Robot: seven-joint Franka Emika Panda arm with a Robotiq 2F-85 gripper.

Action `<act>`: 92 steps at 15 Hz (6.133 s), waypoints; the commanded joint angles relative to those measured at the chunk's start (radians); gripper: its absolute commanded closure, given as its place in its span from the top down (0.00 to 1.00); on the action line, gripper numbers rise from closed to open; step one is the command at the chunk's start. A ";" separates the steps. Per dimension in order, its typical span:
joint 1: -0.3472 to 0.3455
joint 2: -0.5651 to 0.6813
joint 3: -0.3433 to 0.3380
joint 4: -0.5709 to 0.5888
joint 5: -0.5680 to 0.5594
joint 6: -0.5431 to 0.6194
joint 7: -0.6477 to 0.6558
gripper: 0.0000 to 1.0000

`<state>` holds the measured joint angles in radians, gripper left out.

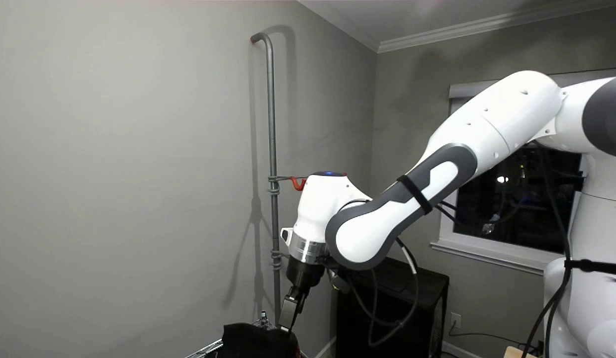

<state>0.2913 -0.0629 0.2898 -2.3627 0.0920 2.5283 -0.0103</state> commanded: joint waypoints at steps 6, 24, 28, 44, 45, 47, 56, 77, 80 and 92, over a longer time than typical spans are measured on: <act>0.003 0.233 -0.038 0.104 -0.223 0.173 0.071 1.00; 0.051 0.315 -0.102 0.182 -0.262 0.205 0.128 0.05; 0.048 0.210 -0.090 0.141 -0.241 0.183 0.156 0.05; -0.049 -0.199 -0.033 -0.132 -0.273 0.073 0.554 0.05; -0.076 -0.232 -0.023 -0.156 -0.295 0.054 0.592 0.05; -0.131 -0.284 0.001 -0.182 -0.340 0.000 0.639 0.05; -0.349 -0.357 -0.093 -0.192 -0.510 -0.174 0.542 0.05; -0.486 0.026 -0.462 0.051 -0.309 0.149 -0.129 0.05; -0.488 0.019 -0.458 0.045 -0.335 0.141 -0.088 0.05; -0.490 0.117 -0.447 0.100 -0.531 0.308 0.100 0.05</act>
<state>-0.2031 -0.0251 -0.1595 -2.3167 -0.3245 2.7409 -0.0154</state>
